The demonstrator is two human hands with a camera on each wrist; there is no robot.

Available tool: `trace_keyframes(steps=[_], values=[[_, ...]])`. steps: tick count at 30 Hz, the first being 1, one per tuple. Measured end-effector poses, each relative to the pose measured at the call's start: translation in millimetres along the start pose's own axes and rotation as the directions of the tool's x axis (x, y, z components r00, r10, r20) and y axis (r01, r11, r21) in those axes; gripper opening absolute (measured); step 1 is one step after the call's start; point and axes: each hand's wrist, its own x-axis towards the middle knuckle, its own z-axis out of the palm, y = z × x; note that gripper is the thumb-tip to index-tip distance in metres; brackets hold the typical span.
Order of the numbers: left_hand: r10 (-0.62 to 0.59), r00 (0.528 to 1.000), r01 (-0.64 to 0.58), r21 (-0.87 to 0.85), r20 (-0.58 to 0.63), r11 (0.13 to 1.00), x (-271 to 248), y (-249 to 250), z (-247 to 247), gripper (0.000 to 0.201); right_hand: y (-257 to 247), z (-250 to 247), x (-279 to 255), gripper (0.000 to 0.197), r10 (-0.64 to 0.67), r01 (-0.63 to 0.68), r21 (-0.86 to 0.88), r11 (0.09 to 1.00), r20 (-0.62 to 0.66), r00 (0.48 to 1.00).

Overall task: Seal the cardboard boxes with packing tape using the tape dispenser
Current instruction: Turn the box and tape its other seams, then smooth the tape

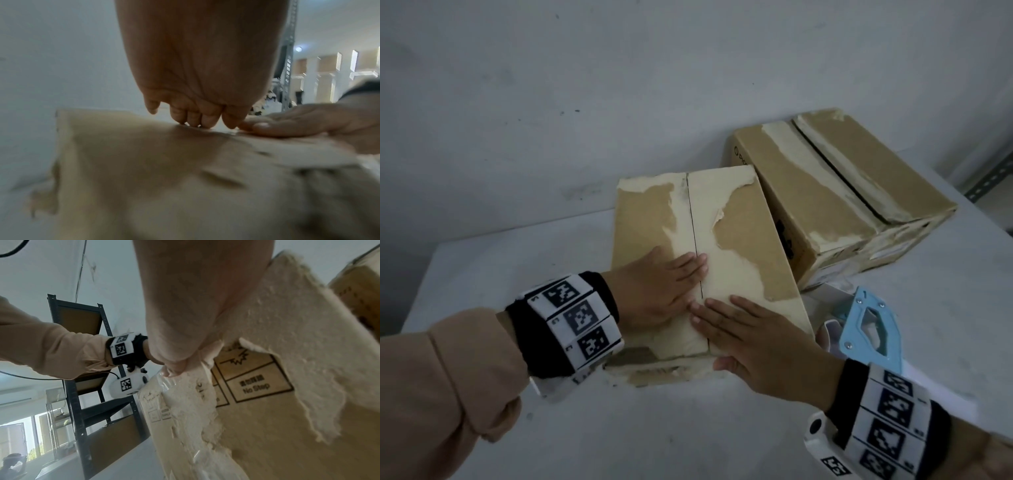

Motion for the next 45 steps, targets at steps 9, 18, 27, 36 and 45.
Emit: trace_keyframes(steps=[9, 18, 27, 36, 45], values=[[-0.195, 0.977, 0.212, -0.415, 0.083, 0.885, -37.3, 39.8, 13.3, 0.065, -6.0, 0.5, 13.3, 0.06, 0.061, -0.06, 0.011, 0.998, -0.066, 0.996], [-0.405, 0.859, 0.254, -0.427, -0.313, 0.868, -31.6, 47.4, 62.7, 0.072, 0.7, -5.0, 19.3, 0.07, 0.101, -0.096, 0.056, 0.994, -0.092, 0.991], [-0.481, 0.752, 0.306, -0.407, -0.451, 0.861, -21.1, 62.3, 75.3, 0.054, 2.2, -6.2, 21.2, 0.07, 0.121, -0.118, 0.045, 0.992, -0.063, 0.991], [-0.598, 0.552, 0.385, -0.458, -0.582, 0.801, -19.0, 53.8, 75.2, 0.034, 25.6, 2.2, -61.0, 0.06, 0.387, -0.242, 0.396, 0.886, -0.343, 0.856], [-0.773, 0.473, 0.25, -0.777, -0.422, 0.578, -15.9, 61.0, 66.9, 0.072, 76.0, 53.8, -162.1, 0.099, 0.685, -0.634, 0.36, 0.684, -0.019, 0.728]])
